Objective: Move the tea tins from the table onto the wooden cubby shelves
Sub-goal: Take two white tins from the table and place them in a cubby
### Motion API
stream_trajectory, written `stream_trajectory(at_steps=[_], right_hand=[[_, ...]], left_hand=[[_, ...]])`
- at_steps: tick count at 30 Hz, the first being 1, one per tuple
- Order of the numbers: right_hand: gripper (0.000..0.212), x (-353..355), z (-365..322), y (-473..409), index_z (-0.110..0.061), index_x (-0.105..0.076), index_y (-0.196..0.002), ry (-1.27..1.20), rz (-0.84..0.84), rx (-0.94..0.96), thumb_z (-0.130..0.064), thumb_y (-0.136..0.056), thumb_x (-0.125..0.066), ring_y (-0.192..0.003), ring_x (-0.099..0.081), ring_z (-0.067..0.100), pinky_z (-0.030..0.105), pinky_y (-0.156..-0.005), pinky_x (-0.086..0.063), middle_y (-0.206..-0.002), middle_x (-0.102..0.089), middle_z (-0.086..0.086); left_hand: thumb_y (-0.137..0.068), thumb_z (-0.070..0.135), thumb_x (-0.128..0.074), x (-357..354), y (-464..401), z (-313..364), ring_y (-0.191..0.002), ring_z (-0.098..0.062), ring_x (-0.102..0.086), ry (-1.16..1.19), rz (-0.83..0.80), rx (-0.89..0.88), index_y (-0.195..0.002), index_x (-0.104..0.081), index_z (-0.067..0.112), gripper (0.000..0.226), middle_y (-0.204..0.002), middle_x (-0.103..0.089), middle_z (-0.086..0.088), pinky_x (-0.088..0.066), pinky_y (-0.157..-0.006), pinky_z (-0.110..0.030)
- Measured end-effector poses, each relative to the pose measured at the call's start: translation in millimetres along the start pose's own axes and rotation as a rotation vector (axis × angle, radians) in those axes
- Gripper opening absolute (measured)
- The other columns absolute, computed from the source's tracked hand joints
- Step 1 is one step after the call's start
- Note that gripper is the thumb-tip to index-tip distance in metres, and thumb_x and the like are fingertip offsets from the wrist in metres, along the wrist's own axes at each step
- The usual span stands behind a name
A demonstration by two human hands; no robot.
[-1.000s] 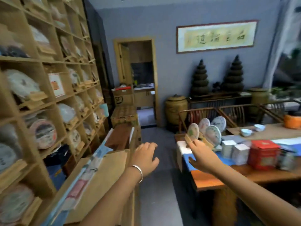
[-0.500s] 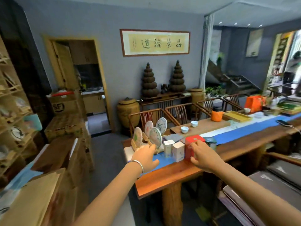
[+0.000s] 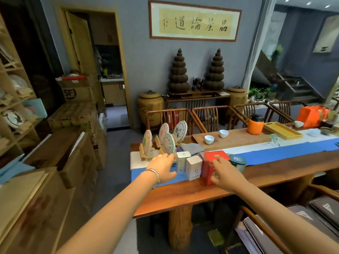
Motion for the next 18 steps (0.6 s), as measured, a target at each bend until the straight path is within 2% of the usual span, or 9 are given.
stream_trajectory(at_steps=[4, 9, 14, 18], right_hand=[[0.043, -34.9, 7.2, -43.3, -0.019, -0.047, -0.124, 0.002, -0.052, 0.008, -0.034, -0.086, -0.061, -0.107, -0.051, 0.016, 0.029, -0.087, -0.05, -0.122, -0.05, 0.004], [0.045, -79.7, 20.8, -118.6, -0.018, -0.048, -0.125, 0.04, -0.108, 0.039, -0.03, -0.084, -0.063, -0.111, -0.051, 0.021, 0.032, -0.088, -0.049, -0.123, -0.05, 0.005], [0.048, -125.7, 50.0, -194.7, -0.012, -0.047, -0.124, 0.097, -0.233, 0.031, -0.028, -0.081, -0.063, -0.109, -0.052, 0.029, 0.037, -0.083, -0.047, -0.121, -0.049, 0.011], [0.041, -147.8, 68.6, -246.2, -0.011, -0.049, -0.113, 0.187, -0.303, 0.05, -0.029, -0.079, -0.063, -0.106, -0.053, 0.031, 0.034, -0.076, -0.043, -0.119, -0.051, 0.013]], left_hand=[[-0.084, 0.037, -0.056, -24.9, -40.7, -8.6, -0.111, -0.028, -0.051, -0.004, -0.049, 0.009, -0.134, -0.037, 0.015, 0.058, -0.123, -0.052, -0.009, -0.047, -0.088, -0.038], [-0.083, 0.04, -0.058, -63.1, -126.9, -33.4, -0.116, -0.032, -0.049, 0.015, -0.09, -0.016, -0.142, -0.029, 0.014, 0.071, -0.13, -0.049, -0.012, -0.046, -0.095, -0.041], [-0.078, 0.031, -0.064, -113.2, -217.7, -54.9, -0.115, -0.034, -0.05, 0.071, -0.189, -0.067, -0.138, -0.034, 0.012, 0.069, -0.126, -0.05, -0.015, -0.045, -0.095, -0.043], [-0.078, 0.026, -0.067, -145.5, -274.0, -68.8, -0.123, -0.033, -0.043, 0.074, -0.269, -0.116, -0.14, -0.032, 0.009, 0.073, -0.131, -0.044, -0.016, -0.041, -0.101, -0.043]])
Point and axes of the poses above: each hand's wrist, its own y-axis away from the middle knuckle, its own x-axis out of the back of the hand, z = x × y, the point moved 6 cm from there along -y, towards the middle knuckle
